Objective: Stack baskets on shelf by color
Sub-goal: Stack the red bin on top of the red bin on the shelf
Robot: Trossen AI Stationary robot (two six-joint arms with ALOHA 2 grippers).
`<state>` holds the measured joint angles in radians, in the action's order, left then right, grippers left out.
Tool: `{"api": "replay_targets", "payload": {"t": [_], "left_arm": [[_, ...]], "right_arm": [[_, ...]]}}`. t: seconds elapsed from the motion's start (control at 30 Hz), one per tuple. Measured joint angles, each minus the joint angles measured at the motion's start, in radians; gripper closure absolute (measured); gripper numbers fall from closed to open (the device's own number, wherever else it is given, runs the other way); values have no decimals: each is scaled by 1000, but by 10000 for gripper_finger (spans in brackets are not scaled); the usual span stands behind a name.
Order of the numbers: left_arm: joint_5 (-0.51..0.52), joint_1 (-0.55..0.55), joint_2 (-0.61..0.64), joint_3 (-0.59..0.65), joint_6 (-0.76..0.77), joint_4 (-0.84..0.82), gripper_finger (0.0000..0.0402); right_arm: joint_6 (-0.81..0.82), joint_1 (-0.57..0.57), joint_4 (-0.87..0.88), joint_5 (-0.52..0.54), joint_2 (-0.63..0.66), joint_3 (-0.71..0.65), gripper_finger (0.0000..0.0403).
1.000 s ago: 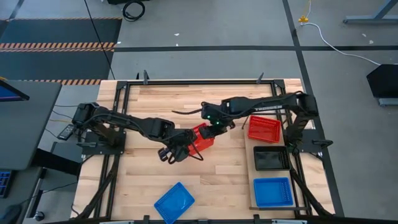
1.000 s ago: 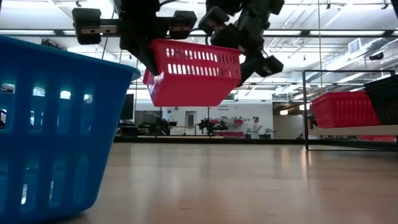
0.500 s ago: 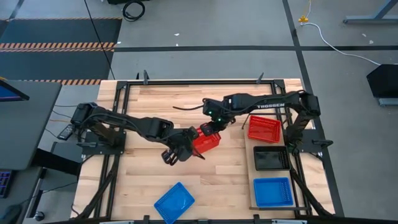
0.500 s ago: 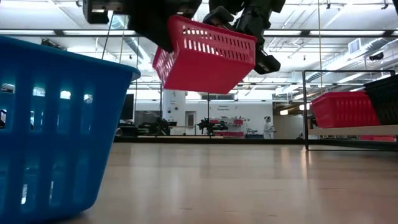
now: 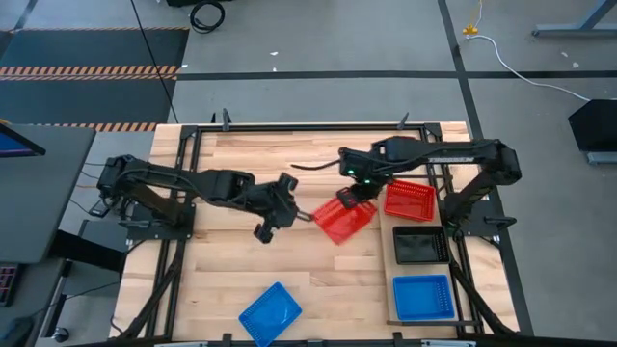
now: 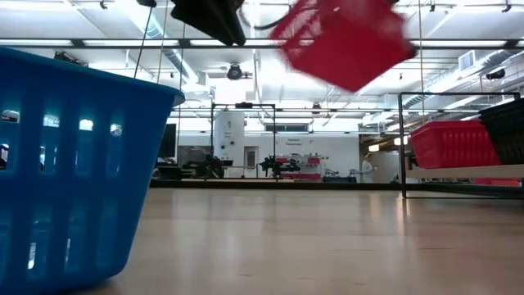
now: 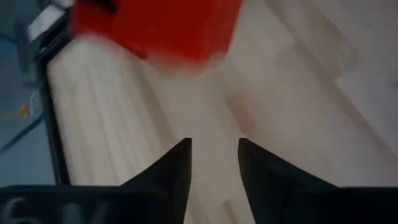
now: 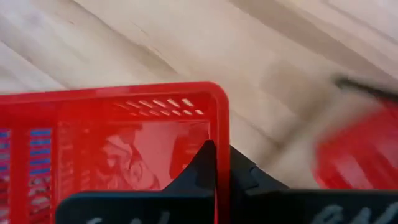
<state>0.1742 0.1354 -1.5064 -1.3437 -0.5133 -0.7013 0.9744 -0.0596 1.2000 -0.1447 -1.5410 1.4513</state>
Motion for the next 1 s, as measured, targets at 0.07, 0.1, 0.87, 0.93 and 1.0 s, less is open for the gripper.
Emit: {"api": "replay_targets", "payload": {"t": [0.07, 0.1, 0.87, 0.93, 1.0], "left_arm": [[7, -21, 12, 0, 40, 3, 254], [6, -33, 19, 0, 66, 3, 250], [5, -121, 35, 0, 398, 125, 260], [6, -108, 35, 0, 424, 108, 260], [5, -91, 35, 0, 425, 81, 260]], "right_arm": [[56, 25, 85, 30, 44, 0, 397], [97, 41, 117, 51, 69, 0, 397], [1170, 404, 370, 228, 378, -258, 393], [1190, 412, 373, 221, 390, -284, 390], [1199, 416, 369, 222, 414, -298, 388]]}}
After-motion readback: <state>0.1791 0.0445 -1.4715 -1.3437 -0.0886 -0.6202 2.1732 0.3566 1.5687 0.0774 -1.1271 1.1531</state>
